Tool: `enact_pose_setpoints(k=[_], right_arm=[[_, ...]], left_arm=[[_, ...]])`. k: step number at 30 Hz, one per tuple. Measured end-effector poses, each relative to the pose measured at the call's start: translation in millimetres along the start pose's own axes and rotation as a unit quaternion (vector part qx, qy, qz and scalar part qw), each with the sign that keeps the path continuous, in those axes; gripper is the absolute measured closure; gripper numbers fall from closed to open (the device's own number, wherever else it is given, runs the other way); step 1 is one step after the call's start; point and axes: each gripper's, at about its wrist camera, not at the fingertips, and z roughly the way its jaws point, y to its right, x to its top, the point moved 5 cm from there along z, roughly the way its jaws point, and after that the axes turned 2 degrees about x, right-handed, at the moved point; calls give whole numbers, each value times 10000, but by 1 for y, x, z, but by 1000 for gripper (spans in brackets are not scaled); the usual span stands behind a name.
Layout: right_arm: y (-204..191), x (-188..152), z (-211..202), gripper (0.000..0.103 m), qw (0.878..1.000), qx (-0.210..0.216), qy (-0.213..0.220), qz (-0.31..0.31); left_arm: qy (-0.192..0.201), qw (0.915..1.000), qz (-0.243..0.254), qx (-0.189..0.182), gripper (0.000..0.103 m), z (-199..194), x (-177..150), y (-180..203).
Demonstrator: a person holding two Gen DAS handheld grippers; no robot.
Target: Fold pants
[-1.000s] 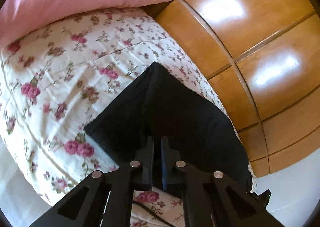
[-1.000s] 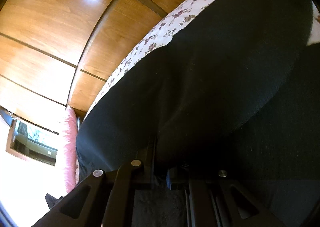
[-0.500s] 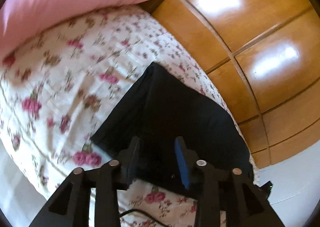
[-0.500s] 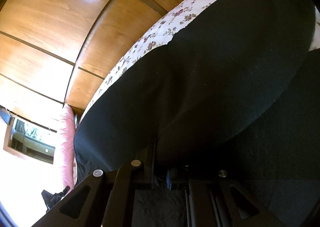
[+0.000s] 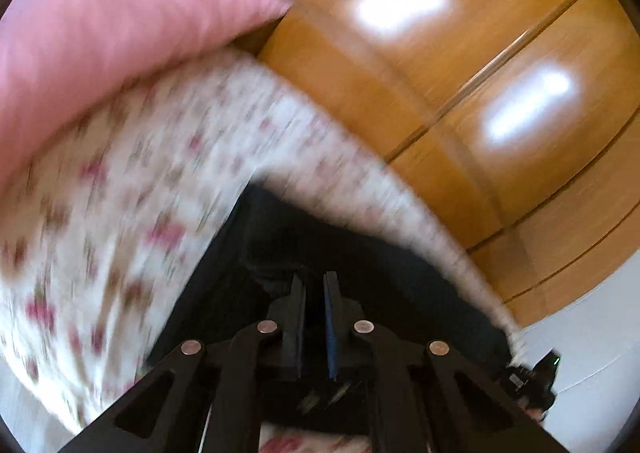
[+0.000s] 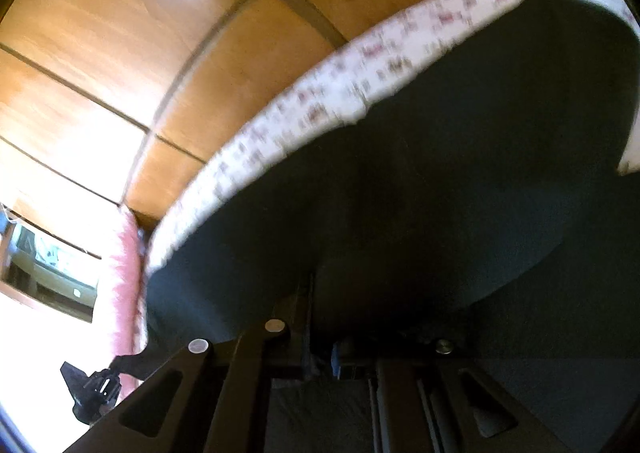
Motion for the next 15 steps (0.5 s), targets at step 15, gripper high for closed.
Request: enact_pose_setpoints(k=[15], right_arm=[[-7, -91, -57, 96, 9956, 79, -547, -755]], left_arm=[[-558, 9953, -432, 659, 96, 7, -43, -89]])
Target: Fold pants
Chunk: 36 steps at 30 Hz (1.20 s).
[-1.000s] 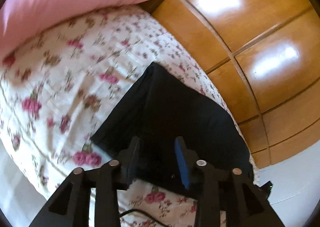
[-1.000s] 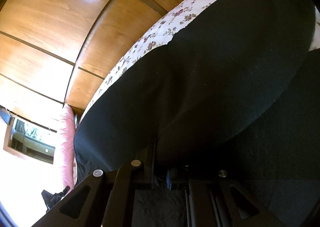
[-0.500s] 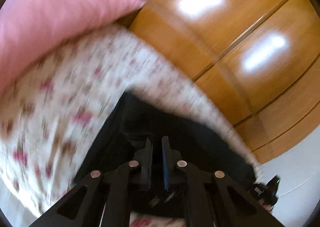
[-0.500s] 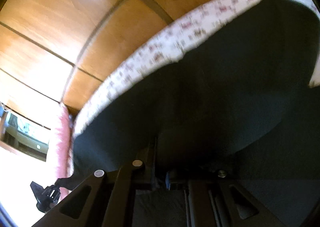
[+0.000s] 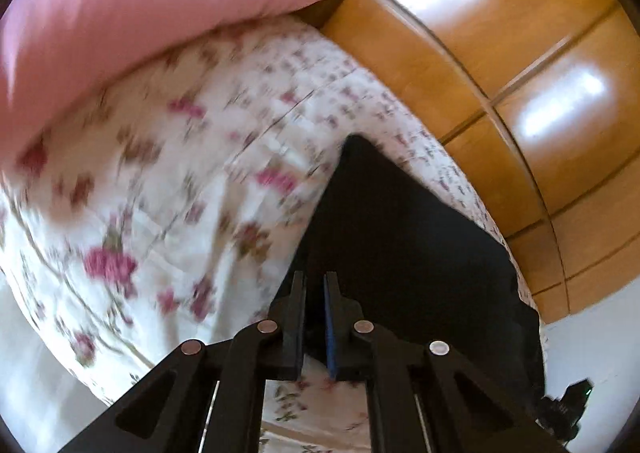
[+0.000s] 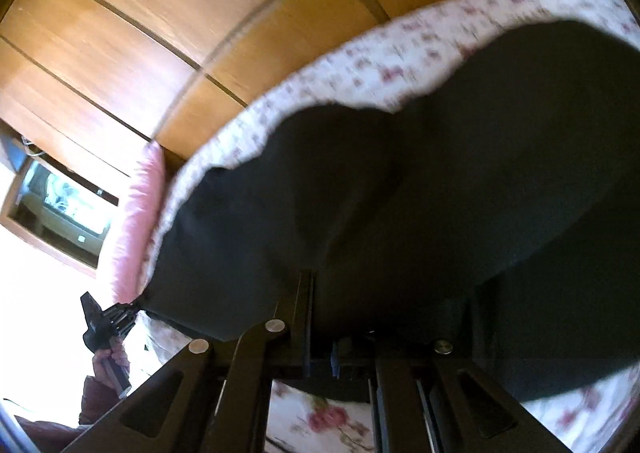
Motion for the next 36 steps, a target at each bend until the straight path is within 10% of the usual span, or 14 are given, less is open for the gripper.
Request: enact_pose_setpoints(k=[17, 19, 24, 29, 36], right_arm=[[7, -40, -8, 96, 9998, -126, -175, 53], [7, -40, -11, 88, 9998, -43, -205, 5], [5, -38, -42, 52, 9989, 397, -228, 44], [55, -13, -106, 51, 9963, -187, 688, 488], [169, 33, -160, 50, 9578, -1381, 1819, 1747]], left_arm=[[-10, 9991, 200, 374, 92, -5, -4, 0], [-28, 9973, 220, 707, 72, -7, -1, 0], [628, 9906, 71, 1216, 70, -40, 14, 6], [964, 9926, 305, 666, 68, -52, 12, 48], [211, 9842, 1745, -228, 68, -5, -35, 160]])
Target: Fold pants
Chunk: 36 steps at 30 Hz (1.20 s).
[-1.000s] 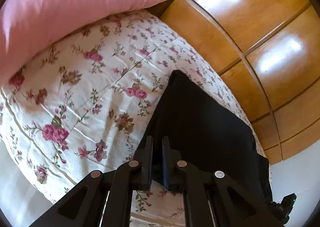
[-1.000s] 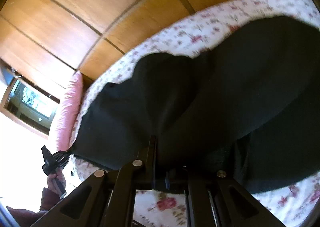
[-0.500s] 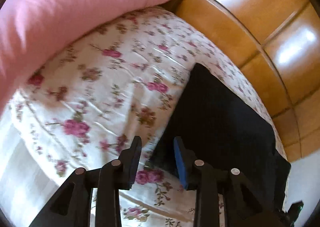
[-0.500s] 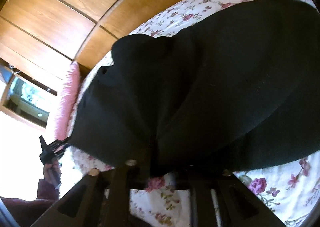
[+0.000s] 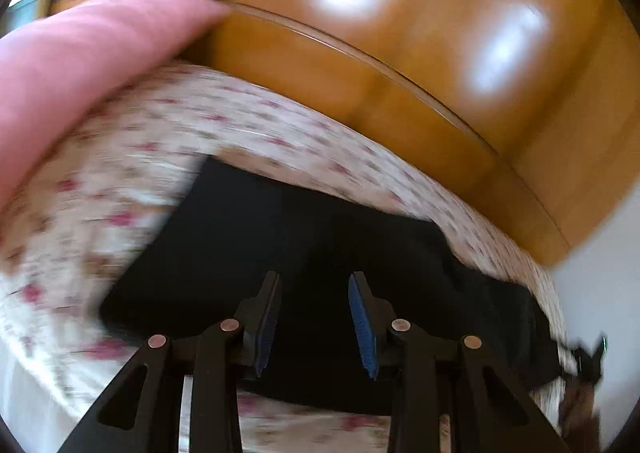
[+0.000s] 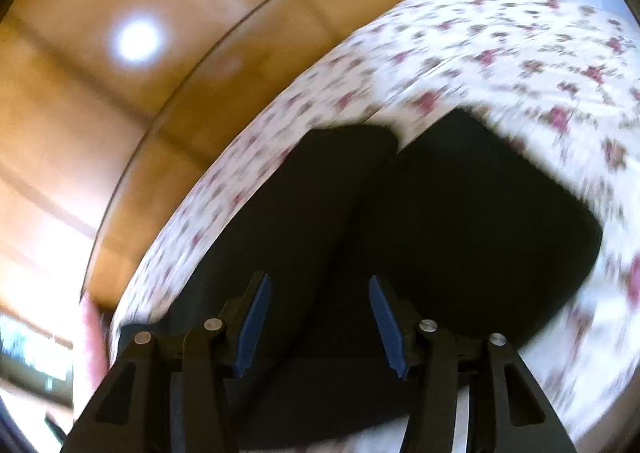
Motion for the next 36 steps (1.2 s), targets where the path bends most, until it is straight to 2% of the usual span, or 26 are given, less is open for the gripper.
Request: enact_pose_setpoints(k=[3, 6, 7, 8, 9, 11, 13, 16, 19, 22, 27, 33, 36], right_arm=[[9, 25, 27, 50, 9995, -261, -2, 181], [12, 42, 51, 53, 9988, -477, -81, 107], [11, 46, 55, 60, 9983, -563, -84, 91], [5, 51, 60, 83, 9979, -640, -105, 14], [1, 55, 63, 98, 9967, -776, -130, -177], [-10, 58, 57, 97, 9949, -881, -75, -487], [-24, 63, 24, 97, 9947, -706, 312, -674], [-23, 63, -29, 97, 9935, -583, 776, -599], [-1, 50, -78, 97, 9920, -622, 1045, -338], [32, 34, -83, 97, 9926, -815, 896, -94], [82, 16, -47, 97, 9936, -898, 551, 403], [95, 10, -47, 96, 9934, -864, 480, 590], [88, 12, -64, 94, 9924, -872, 737, 464]], left_arm=[[-323, 9981, 320, -422, 68, 23, -13, 42], [-548, 9944, 650, -625, 68, 39, -25, 78], [-655, 9925, 763, -697, 68, 45, -31, 90], [-739, 9908, 850, -749, 68, 49, -36, 99], [-818, 9889, 957, -791, 68, 54, -40, 108], [-921, 9845, 1241, -833, 68, 62, -46, 127], [-970, 9808, 1429, -903, 68, 60, -51, 137], [-1076, 9766, 1567, -1009, 68, 63, -56, 146], [-1190, 9736, 1651, -1030, 68, 67, -61, 148], [-1319, 9720, 1654, -1018, 68, 77, -63, 149], [-1496, 9675, 1846, -866, 68, 83, -72, 153], [-1540, 9640, 1939, -969, 68, 78, -78, 157], [-1535, 9623, 1995, -1035, 67, 78, -78, 162]])
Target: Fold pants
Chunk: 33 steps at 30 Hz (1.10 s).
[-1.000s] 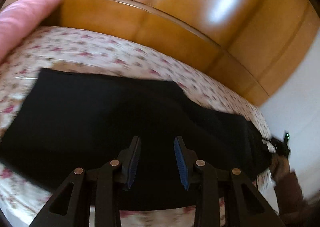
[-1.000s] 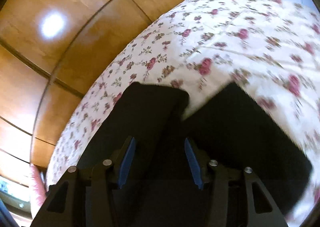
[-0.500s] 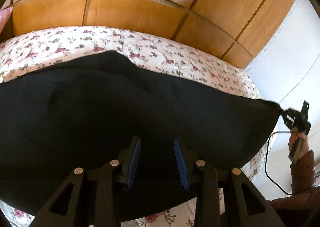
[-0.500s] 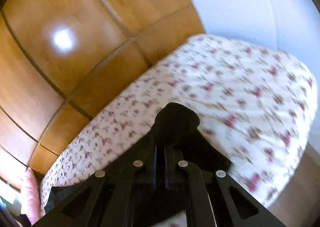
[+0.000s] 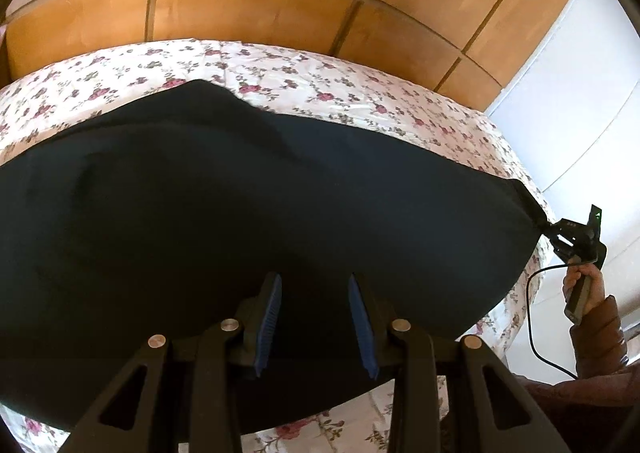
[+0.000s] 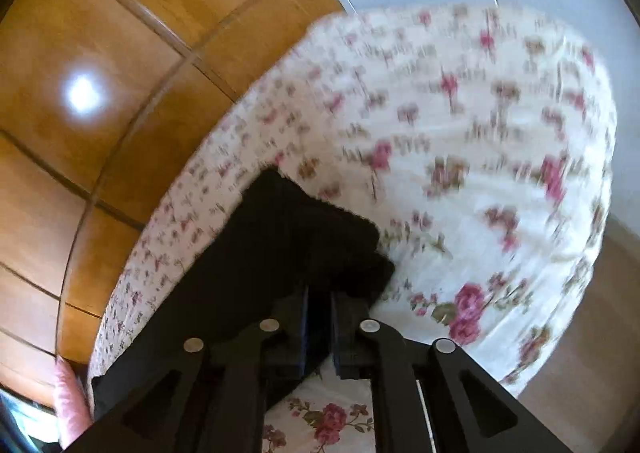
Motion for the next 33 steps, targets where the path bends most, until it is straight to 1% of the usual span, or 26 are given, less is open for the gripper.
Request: enact_pose_setpoints(k=[1, 2, 3, 4, 5, 6, 7, 8, 11, 12, 14, 15, 16, 18, 20, 21, 22, 24, 25, 26, 27, 28, 30, 31, 32, 33], right_arm=[[1, 0, 2, 91, 9999, -61, -89, -58], [7, -2, 8, 83, 9994, -124, -324, 27], [9, -2, 11, 82, 9990, -162, -400, 108], [10, 0, 9, 80, 9992, -128, -354, 133], [10, 2, 3, 68, 9994, -229, -233, 91], [9, 6, -3, 57, 9989, -467, -88, 14], [7, 9, -10, 51, 9969, -780, 88, -96], [2, 12, -16, 51, 9957, -876, 221, -200], [-36, 13, -23, 51, 9964, -549, 286, -576], [-55, 10, -21, 51, 9960, -357, 219, -785], [-103, -6, -6, 51, 9911, 268, -171, -1296], [-135, -21, 5, 51, 9837, 554, -422, -1659], [-154, -33, 12, 51, 9777, 720, -582, -1884], [-208, -73, 35, 52, 9540, 1258, -1161, -2463], [-251, -116, 51, 55, 9264, 1677, -1647, -2942], [-266, -135, 55, 55, 9142, 1813, -1807, -3141], [-286, -158, 61, 56, 8981, 1968, -1993, -3391], [-313, -188, 73, 58, 8776, 2160, -2225, -3657], [-324, -201, 79, 58, 8696, 2201, -2309, -3770], [-333, -210, 85, 58, 8633, 2199, -2344, -3892], [-340, -216, 91, 58, 8593, 2186, -2346, -3984], [-345, -222, 98, 58, 8577, 2138, -2320, -4059], [-350, -225, 115, 61, 8607, 1892, -2172, -4198], [-348, -225, 124, 65, 8635, 1797, -2083, -4227], [-347, -224, 129, 65, 8657, 1804, -2042, -4198], [-345, -224, 133, 65, 8691, 1879, -1991, -4120]], left_arm=[[-15, 10000, 23, 1, 67, 1, 1, 1], [-41, 10000, 50, 57, 66, 4, 1, 1], [-60, 9999, 76, 102, 66, 6, 2, 2], [-64, 9999, 87, 129, 66, 6, 2, 2], [-45, 9998, 94, 152, 66, 6, 2, 3], [13, 9998, 113, 159, 65, 4, 4, 4], [65, 9998, 123, 149, 65, 2, 5, 5], [117, 9998, 131, 136, 65, 0, 7, 4], [208, 9997, 123, 108, 65, -1, 15, 2], [230, 9996, 120, 130, 65, 0, 18, 0], [241, 9995, 118, 171, 65, 3, 24, -2], [250, 9994, 111, 228, 65, 6, 28, -5], [259, 9991, 67, 322, 65, 8, 32, -10], [266, 9990, -44, 362, 66, 14, 41, -19], [292, 9986, -241, 374, 67, 18, 50, -33], [313, 9984, -315, 351, 67, 20, 55, -39], [352, 9982, -361, 331, 67, 22, 61, -45], [364, 9978, -412, 380, 67, 27, 72, -57], [346, 9977, -411, 407, 67, 31, 77, -60], [325, 9975, -434, 463, 69, 37, 83, -67], [309, 9974, -432, 477, 73, 42, 89, -71], [290, 9974, -399, 531, 73, 47, 95, -74], [310, 9961, -424, 712, 73, 56, 104, -83], [342, 9955, -431, 776, 73, 62, 111, -87], [374, 9945, -423, 887, 74, 65, 114, -90], [472, 9925, -460, 1031, 71, 69, 119, -96]])
